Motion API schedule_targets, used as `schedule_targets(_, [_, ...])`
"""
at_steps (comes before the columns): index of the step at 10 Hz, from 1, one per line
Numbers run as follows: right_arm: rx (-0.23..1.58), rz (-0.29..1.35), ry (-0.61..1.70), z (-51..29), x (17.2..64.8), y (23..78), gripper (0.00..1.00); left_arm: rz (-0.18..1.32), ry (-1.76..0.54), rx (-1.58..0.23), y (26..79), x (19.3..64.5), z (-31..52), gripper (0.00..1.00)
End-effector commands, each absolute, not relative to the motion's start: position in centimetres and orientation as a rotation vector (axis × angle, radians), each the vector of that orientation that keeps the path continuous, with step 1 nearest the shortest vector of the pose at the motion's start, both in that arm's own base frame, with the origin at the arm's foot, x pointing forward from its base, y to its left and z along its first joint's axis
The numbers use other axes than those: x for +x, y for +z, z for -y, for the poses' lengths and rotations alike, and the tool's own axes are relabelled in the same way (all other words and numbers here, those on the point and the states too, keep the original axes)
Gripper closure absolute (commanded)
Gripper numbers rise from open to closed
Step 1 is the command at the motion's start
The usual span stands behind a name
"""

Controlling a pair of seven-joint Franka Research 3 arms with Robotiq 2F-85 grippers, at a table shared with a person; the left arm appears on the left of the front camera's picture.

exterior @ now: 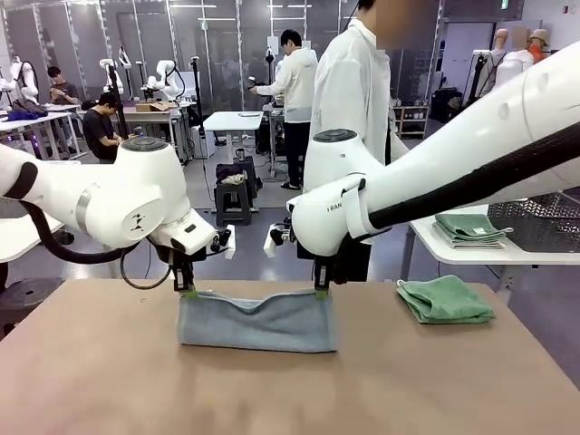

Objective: Fold the towels and place them in the basket.
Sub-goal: When a person lays out a Towel with hook on the table, fold it in half twice.

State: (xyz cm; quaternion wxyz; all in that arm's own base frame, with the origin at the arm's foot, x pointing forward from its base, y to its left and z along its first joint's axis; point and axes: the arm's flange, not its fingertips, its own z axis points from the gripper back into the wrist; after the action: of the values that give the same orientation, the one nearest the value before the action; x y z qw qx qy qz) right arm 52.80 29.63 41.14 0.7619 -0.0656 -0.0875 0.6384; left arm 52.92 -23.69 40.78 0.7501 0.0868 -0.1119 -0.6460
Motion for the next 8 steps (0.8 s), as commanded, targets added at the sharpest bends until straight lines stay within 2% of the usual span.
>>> schedule_targets(1, [-0.138, 0.181, 1.447, -30.1, 55.2, 41.4, 0.93, 0.255, -1.502, 0.135, 40.8, 55.4, 24.4, 0.95])
schedule_targets(3, [-0.114, 0.153, 1.442, -30.0, 57.1, 40.9, 0.93, 0.245, -1.525, 0.098, 40.1, 57.5, 25.1, 0.95])
schedule_targets(5, [-0.102, 0.134, 1.399, -29.6, 59.3, 39.9, 0.93, 0.257, -1.44, 0.128, 39.7, 60.0, 25.4, 0.95])
schedule_targets(8, [-0.074, 0.121, 1.409, -29.3, 60.6, 38.9, 0.93, 0.25, -1.439, 0.106, 39.7, 60.9, 24.6, 0.95])
